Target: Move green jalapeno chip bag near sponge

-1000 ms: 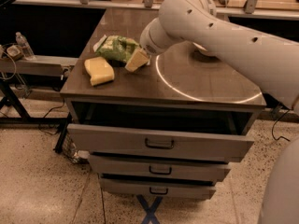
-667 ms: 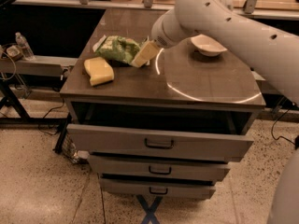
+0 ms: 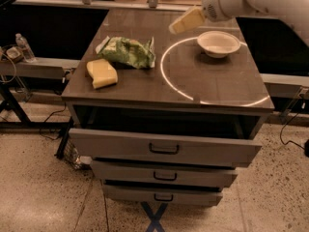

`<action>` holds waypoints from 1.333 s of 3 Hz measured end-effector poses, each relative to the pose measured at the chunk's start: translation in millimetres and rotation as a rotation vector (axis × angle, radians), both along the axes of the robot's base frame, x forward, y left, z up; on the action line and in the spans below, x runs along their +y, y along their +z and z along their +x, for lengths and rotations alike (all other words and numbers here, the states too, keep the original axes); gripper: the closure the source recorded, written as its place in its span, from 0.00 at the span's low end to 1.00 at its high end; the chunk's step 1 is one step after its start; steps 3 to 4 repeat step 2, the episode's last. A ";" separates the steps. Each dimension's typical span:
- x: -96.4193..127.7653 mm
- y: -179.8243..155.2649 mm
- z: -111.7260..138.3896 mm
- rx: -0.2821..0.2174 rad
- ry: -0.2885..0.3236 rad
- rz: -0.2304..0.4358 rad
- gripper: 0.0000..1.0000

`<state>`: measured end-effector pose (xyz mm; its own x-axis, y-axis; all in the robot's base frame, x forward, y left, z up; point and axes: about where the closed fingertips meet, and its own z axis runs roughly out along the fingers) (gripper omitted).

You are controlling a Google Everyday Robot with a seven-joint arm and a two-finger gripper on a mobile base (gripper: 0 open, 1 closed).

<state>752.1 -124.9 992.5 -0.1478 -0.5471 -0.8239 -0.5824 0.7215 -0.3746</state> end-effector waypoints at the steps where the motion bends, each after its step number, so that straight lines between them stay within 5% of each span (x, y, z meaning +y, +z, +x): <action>1: -57.8 55.4 -19.9 -0.125 -0.126 0.065 0.00; 2: -70.2 78.9 -17.1 -0.209 -0.161 0.094 0.00; 4: -70.2 78.9 -17.1 -0.209 -0.161 0.094 0.00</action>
Offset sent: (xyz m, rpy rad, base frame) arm -0.0175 -0.0513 0.0496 0.0579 -0.1084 -0.1111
